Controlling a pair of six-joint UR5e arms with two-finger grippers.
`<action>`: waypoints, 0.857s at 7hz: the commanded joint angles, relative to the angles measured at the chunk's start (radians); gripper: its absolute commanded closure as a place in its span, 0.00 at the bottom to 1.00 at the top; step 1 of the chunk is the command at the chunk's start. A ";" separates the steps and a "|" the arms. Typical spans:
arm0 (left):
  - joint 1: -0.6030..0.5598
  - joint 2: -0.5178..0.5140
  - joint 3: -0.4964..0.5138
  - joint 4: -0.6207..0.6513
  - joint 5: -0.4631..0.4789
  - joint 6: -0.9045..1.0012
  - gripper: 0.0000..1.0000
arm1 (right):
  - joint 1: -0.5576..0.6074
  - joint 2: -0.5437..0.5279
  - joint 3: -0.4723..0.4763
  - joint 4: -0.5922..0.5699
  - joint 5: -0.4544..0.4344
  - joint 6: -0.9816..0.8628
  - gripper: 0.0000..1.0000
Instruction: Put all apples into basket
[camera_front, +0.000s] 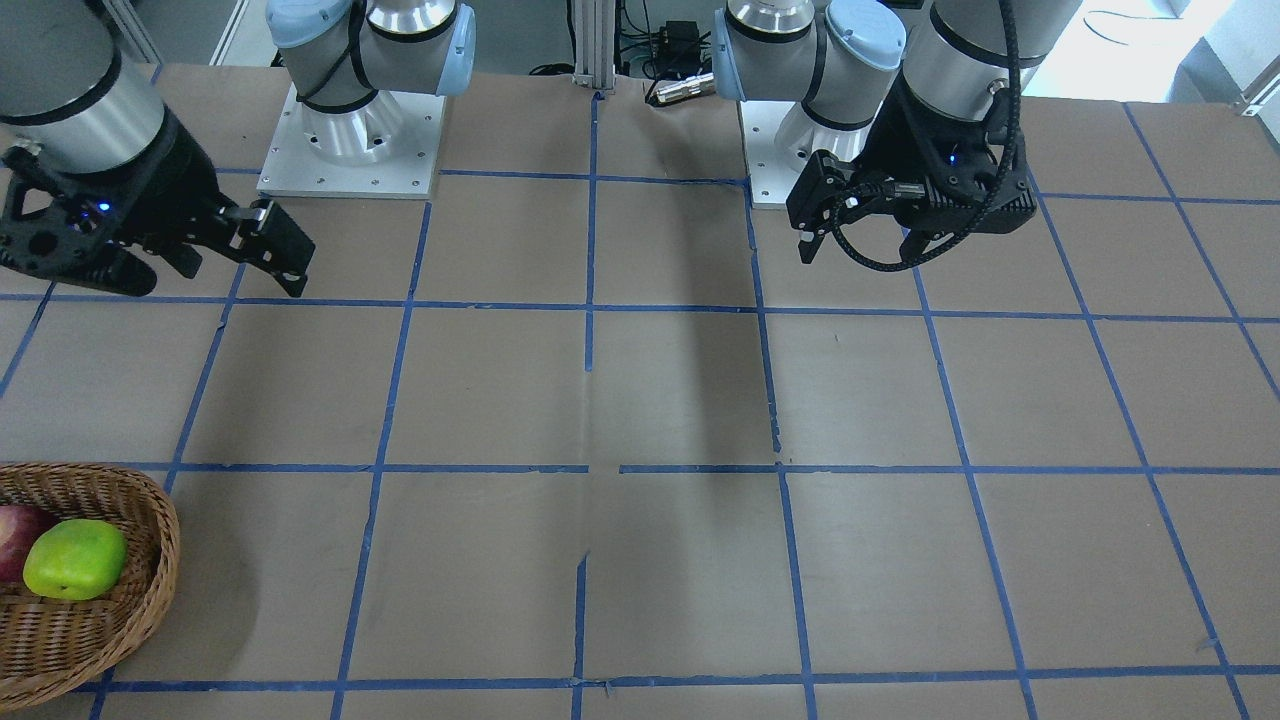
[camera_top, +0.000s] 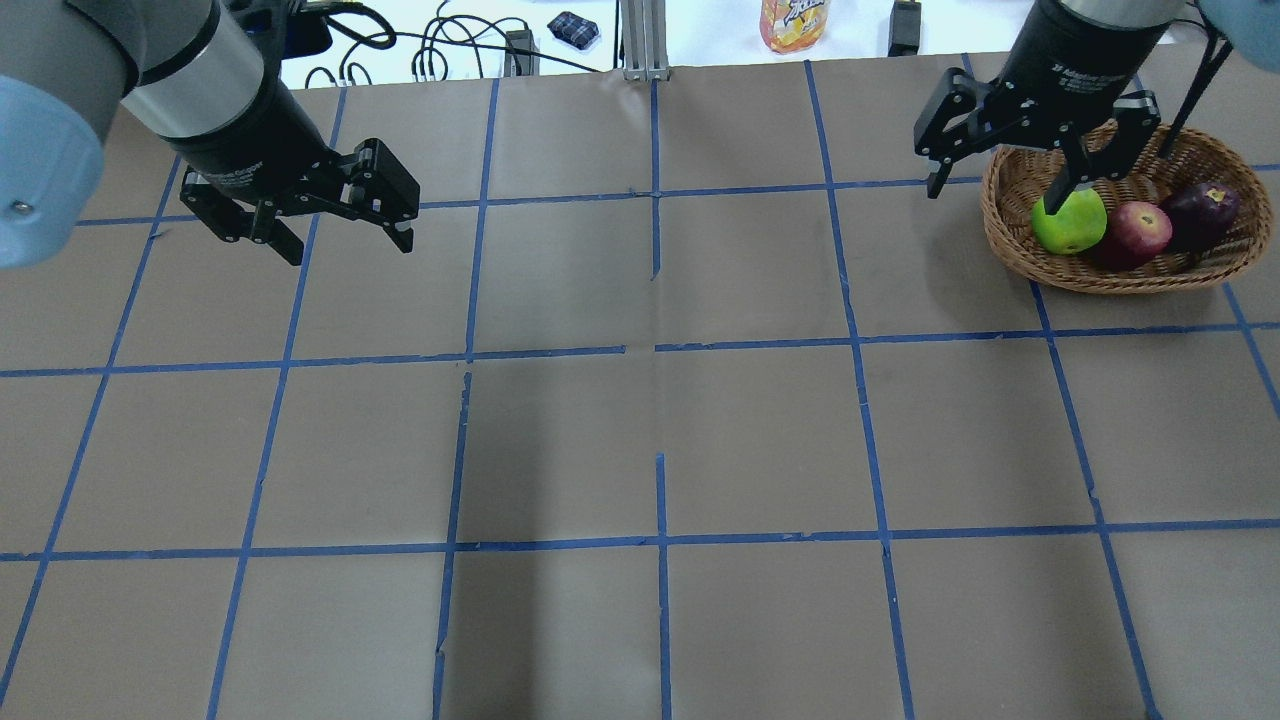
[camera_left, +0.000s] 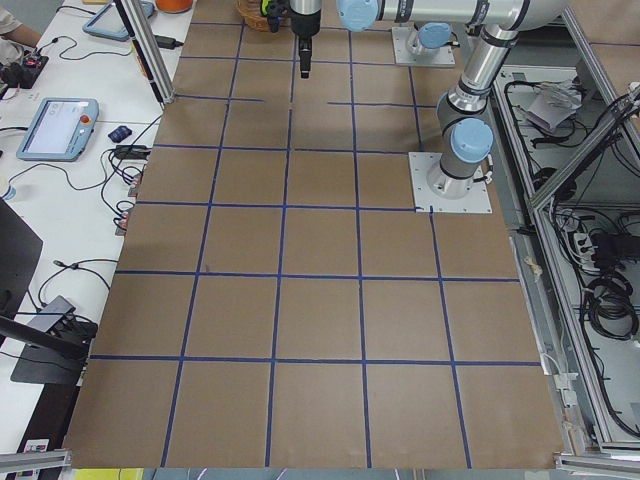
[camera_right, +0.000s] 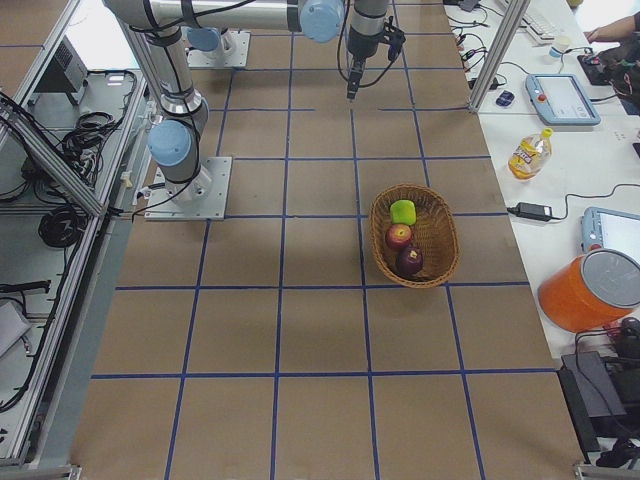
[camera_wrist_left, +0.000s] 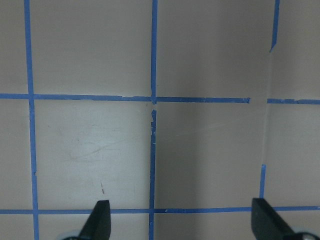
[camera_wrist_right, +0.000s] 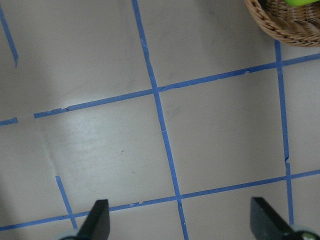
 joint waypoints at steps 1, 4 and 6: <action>-0.001 -0.002 0.004 0.000 -0.001 0.000 0.00 | 0.085 -0.026 0.012 -0.001 -0.002 0.040 0.00; -0.001 -0.003 0.004 0.000 -0.001 0.000 0.00 | 0.087 -0.022 0.004 0.005 -0.004 0.048 0.00; 0.000 -0.003 0.001 0.008 -0.001 0.000 0.00 | 0.044 -0.035 0.015 0.029 -0.007 0.049 0.00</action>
